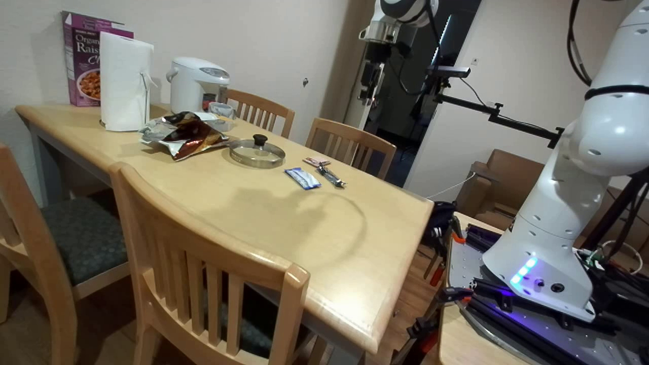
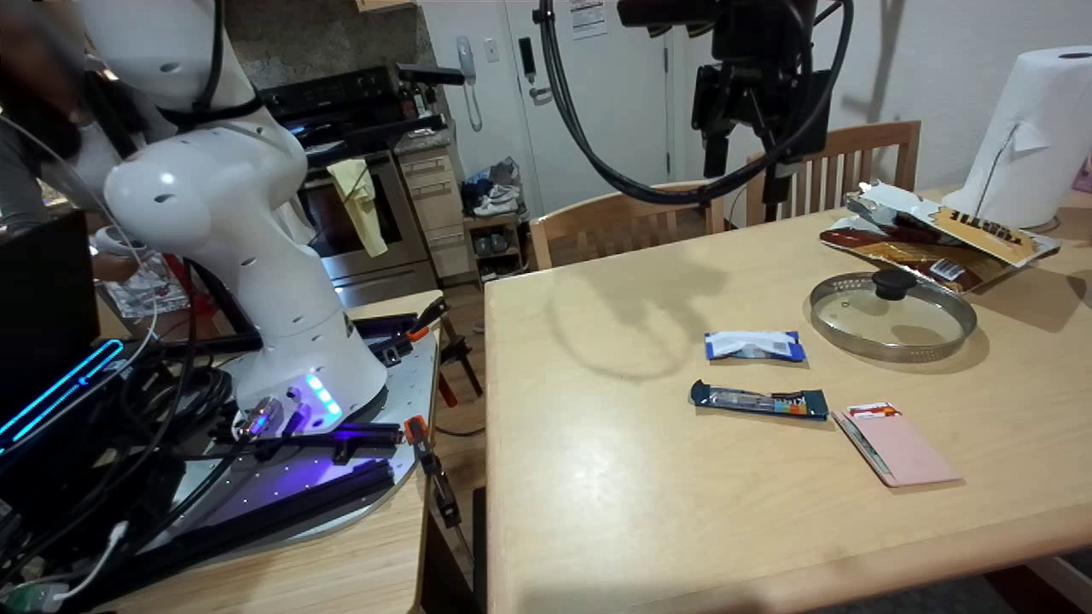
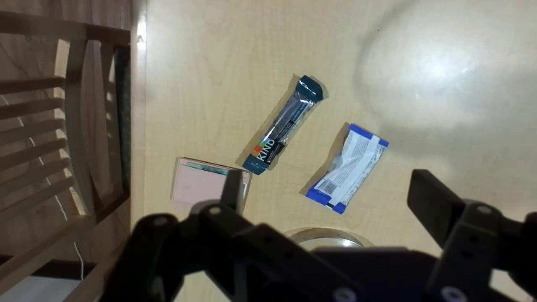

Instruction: Pick the pink object and move it to the left of the table

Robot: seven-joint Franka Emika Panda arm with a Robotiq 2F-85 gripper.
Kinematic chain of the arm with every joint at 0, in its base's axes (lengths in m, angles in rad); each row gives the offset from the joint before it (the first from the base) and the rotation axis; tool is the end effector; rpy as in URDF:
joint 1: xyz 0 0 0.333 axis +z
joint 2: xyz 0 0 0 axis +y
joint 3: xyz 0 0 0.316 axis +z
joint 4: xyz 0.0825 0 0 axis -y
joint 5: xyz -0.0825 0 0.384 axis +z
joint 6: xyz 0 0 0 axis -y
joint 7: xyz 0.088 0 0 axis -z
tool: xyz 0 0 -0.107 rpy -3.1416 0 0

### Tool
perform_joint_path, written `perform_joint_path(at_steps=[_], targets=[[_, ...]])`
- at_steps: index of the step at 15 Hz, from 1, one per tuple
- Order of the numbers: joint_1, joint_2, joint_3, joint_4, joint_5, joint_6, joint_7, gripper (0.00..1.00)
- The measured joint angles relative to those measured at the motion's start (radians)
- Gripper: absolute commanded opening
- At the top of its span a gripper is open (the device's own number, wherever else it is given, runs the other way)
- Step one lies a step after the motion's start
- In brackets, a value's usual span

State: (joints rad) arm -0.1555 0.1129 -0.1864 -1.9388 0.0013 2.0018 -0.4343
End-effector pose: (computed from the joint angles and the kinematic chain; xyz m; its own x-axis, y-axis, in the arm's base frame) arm 0.5460 -0.1915 0.4231 0.9944 0.0923 -0.0518 0.0923 -0.9957 -0.0023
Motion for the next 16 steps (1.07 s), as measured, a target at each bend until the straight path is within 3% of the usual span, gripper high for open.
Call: perform_joint_path(at_steps=[9,16], targets=[[0.004,-0.013,0.044,-0.014,-0.085,0.001,-0.353,1.00],[0.006,-0.017,0.050,-0.015,-0.093,0.001,-0.401,1.00]])
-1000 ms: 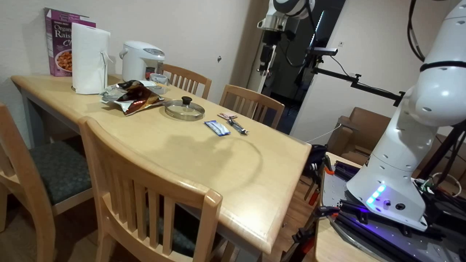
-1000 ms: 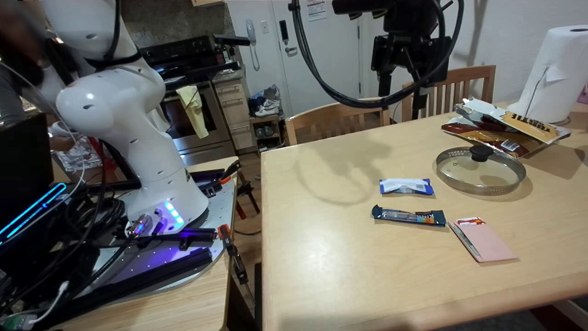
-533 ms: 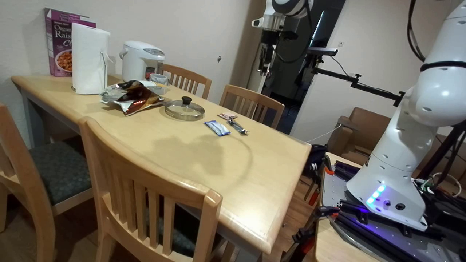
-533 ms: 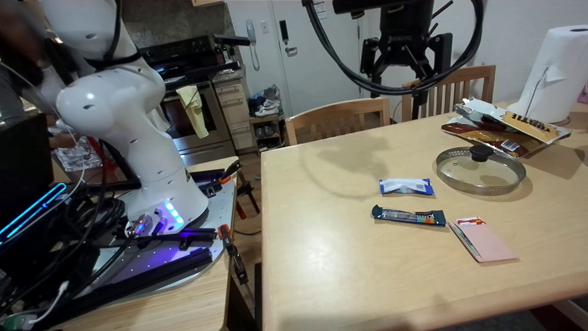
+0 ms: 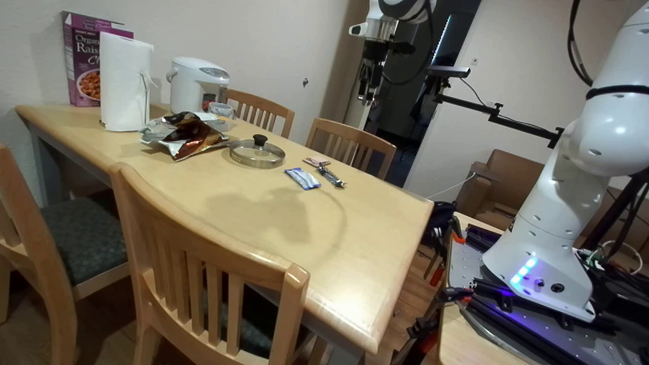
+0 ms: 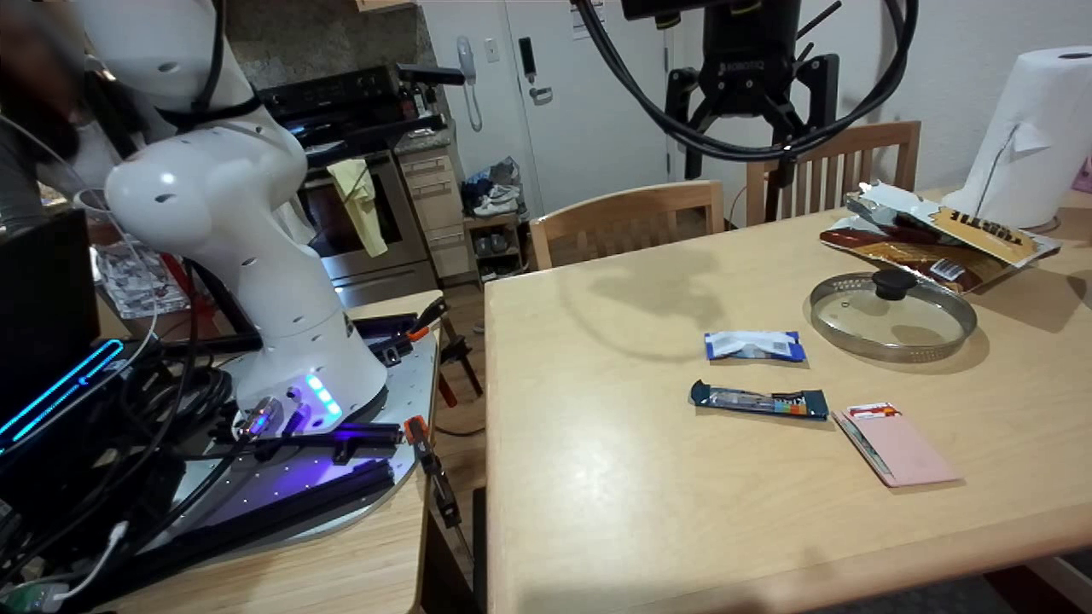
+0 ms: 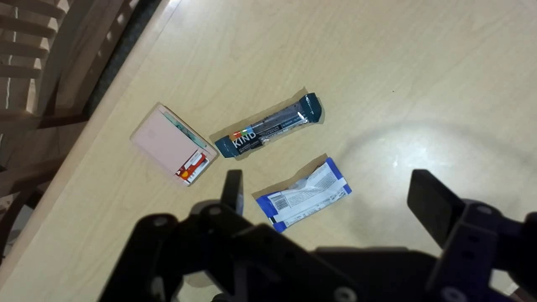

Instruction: Pick the pink object and move it to the left of the table

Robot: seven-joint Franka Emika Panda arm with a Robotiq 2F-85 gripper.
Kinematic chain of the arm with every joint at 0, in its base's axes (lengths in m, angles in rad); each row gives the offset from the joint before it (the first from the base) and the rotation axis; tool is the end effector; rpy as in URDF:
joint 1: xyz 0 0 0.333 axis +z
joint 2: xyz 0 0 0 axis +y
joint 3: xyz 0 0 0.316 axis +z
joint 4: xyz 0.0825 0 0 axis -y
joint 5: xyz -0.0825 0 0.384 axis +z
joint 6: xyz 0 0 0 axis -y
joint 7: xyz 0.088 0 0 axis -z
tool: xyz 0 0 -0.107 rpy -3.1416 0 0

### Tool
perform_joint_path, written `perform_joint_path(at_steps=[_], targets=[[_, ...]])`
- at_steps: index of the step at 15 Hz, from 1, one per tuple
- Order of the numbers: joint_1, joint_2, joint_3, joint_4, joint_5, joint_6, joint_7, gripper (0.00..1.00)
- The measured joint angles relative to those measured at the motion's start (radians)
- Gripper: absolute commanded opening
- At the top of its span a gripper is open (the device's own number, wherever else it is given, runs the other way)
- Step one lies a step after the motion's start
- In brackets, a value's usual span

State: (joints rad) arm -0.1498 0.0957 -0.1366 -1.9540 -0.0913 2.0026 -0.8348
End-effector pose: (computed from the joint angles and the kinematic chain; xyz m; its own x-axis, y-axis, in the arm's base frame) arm 0.5495 -0.1659 0.4257 0.8280 0.5514 -0.1020 0.5564 -0.8305 0.0273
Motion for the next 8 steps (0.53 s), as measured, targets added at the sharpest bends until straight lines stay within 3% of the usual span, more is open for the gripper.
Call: perform_joint_path(at_steps=[8], targets=[[0.011,0.022,0.015,-0.006,-0.212,0.013,-0.181,1.00]])
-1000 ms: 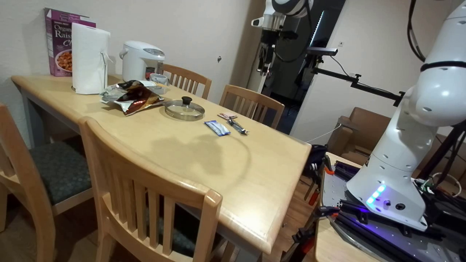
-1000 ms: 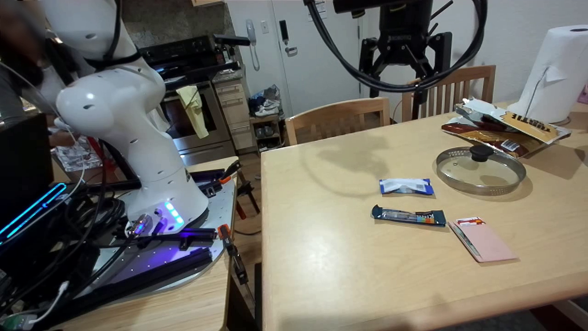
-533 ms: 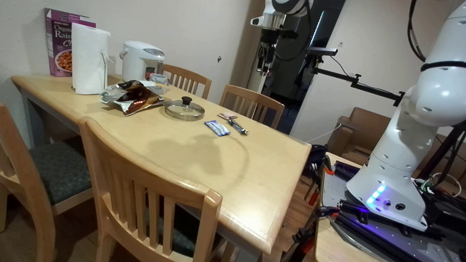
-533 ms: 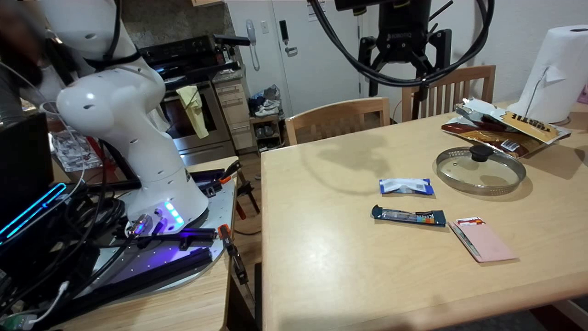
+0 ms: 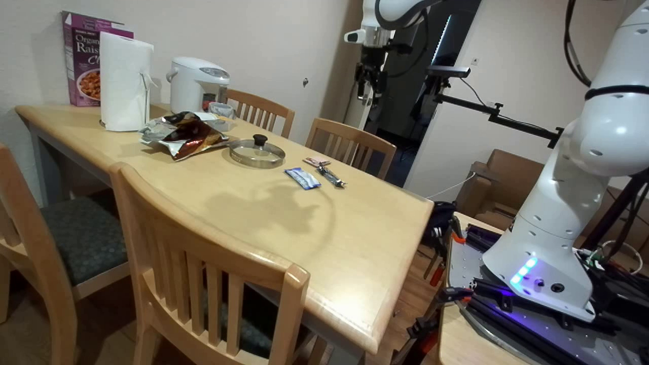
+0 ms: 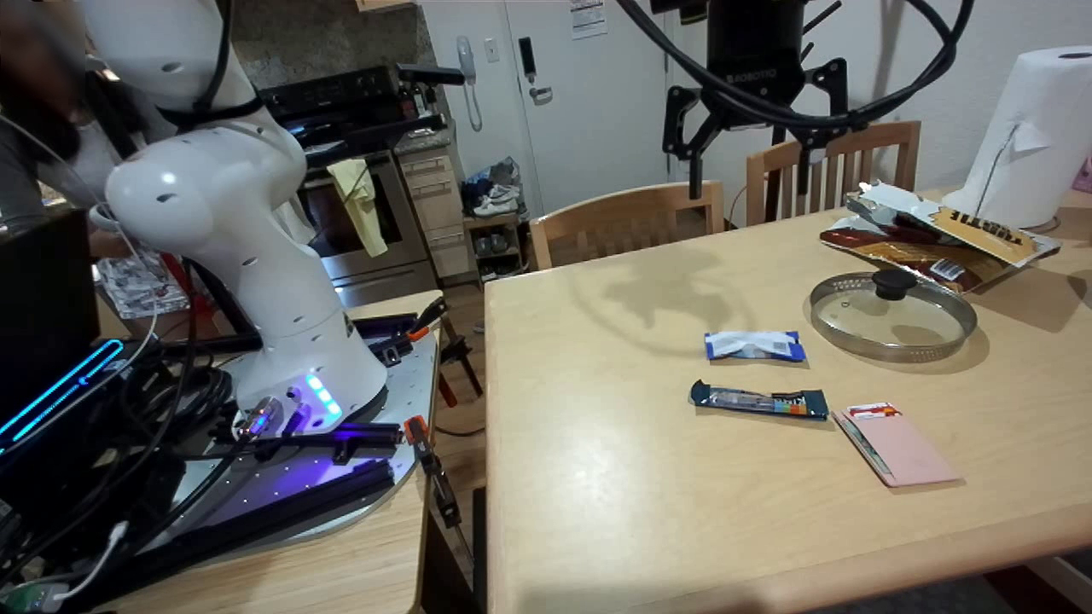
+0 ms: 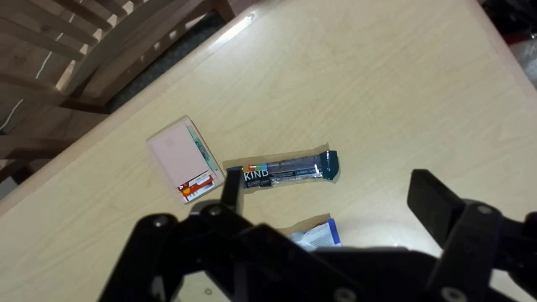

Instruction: Pick the pink object and move it to the left of the table

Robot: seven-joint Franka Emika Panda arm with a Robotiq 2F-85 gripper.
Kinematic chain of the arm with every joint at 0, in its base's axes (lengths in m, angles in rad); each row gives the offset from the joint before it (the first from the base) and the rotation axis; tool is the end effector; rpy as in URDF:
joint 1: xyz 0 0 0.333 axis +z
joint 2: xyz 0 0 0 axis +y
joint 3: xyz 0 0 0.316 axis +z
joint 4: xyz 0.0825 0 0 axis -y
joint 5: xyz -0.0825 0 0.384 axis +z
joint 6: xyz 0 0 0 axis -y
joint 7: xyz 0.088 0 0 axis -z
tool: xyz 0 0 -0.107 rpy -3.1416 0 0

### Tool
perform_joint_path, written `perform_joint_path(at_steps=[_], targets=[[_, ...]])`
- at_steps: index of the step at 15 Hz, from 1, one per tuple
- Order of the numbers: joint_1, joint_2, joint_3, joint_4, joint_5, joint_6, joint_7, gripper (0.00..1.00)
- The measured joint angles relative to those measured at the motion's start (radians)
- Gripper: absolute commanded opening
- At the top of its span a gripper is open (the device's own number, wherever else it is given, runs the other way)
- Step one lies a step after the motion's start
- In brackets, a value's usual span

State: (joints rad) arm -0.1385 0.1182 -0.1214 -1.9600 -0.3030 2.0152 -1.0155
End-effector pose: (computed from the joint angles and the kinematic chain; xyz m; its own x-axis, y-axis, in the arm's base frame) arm 0.5538 -0.1637 0.4133 0.6090 0.7436 -0.2760 0.7851 -0.6148 0.0759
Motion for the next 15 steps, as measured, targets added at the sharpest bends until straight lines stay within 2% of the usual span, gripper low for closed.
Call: perform_joint_path(at_steps=[6,12,15], targets=[[0.000,0.027,0.014,-0.003,0.012,0.091,-0.134,1.00],[-0.006,0.030,0.018,-0.015,0.207,0.162,-0.291,1.00],[-0.013,0.054,0.018,-0.022,0.226,0.162,-0.327,1.00]])
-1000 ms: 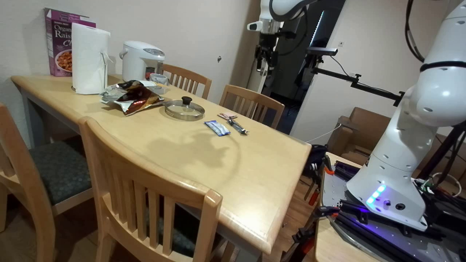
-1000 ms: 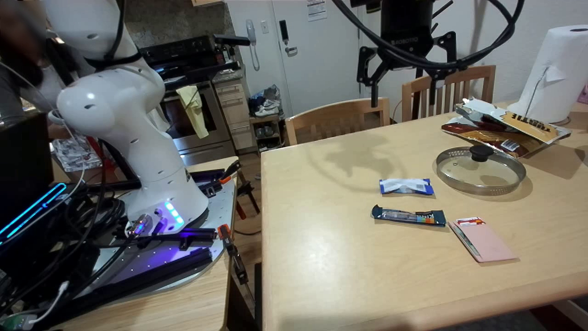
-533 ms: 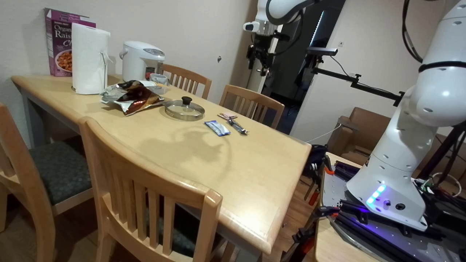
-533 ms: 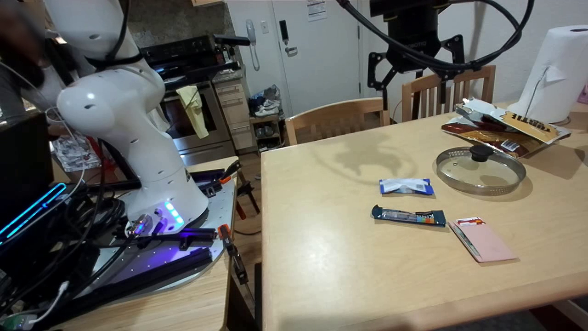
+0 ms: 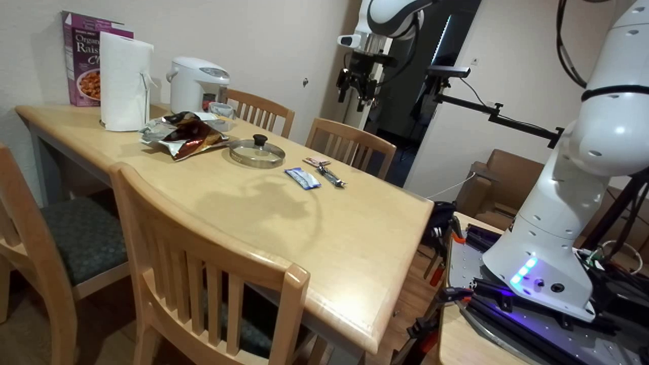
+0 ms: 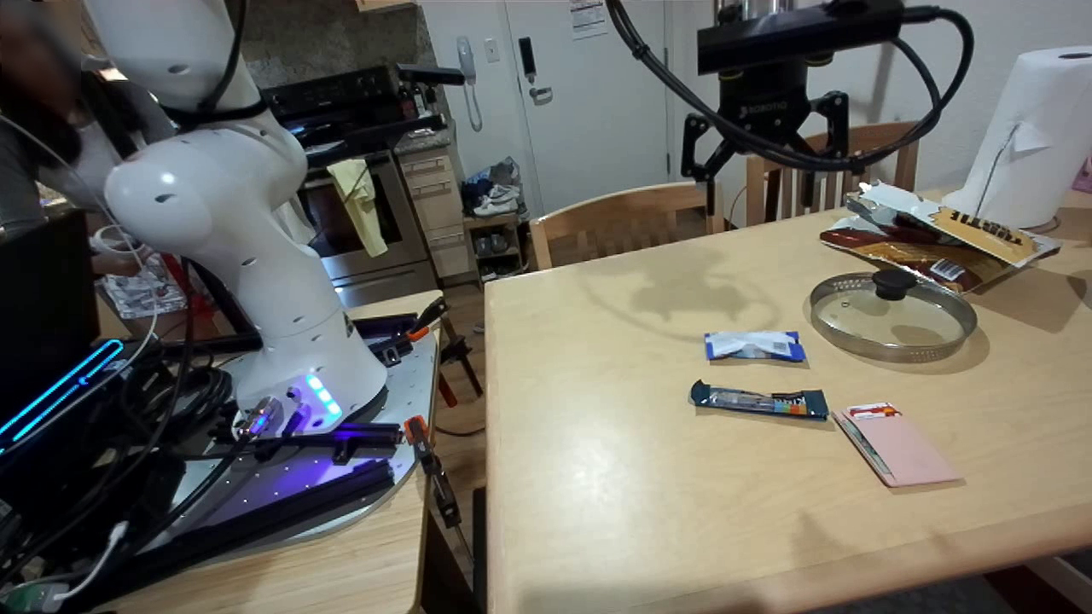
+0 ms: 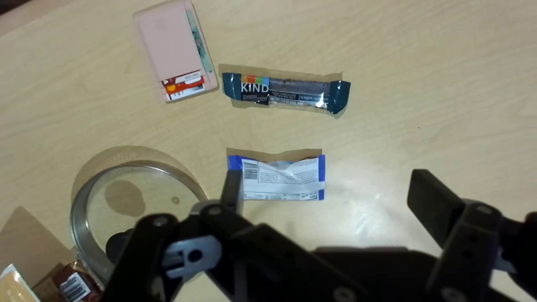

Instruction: Pick the pink object and move it to the left of the table

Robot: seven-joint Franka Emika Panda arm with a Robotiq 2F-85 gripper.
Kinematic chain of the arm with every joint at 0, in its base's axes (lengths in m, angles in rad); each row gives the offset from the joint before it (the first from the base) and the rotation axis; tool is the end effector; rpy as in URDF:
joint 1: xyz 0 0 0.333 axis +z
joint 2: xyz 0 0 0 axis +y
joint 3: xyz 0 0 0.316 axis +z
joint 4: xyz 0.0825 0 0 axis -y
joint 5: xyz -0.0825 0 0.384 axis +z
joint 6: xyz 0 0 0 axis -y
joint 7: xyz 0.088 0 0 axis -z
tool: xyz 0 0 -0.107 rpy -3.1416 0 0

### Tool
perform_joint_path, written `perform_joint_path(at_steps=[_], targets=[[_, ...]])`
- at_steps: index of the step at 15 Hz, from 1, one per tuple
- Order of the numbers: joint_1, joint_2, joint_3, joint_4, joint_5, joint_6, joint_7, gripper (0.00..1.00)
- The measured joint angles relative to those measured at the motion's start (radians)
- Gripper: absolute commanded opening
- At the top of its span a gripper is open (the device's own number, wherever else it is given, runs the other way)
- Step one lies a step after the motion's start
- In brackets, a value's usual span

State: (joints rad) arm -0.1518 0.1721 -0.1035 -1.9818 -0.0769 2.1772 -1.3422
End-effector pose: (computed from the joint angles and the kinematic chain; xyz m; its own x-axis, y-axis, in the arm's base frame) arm 0.5724 -0.1505 0.3834 0.4253 0.9020 -0.0747 0.9051 -0.4234 0.0400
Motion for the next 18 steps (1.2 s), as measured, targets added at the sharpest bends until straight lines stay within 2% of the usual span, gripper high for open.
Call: perform_joint_path(at_steps=[5,8,18], targets=[[-0.022,0.072,-0.003,0.014,0.000,-0.002,-0.076,1.00],[-0.037,0.117,-0.003,0.060,0.000,-0.014,-0.121,1.00],[-0.081,0.235,-0.004,0.364,-0.003,-0.192,-0.170,1.00]])
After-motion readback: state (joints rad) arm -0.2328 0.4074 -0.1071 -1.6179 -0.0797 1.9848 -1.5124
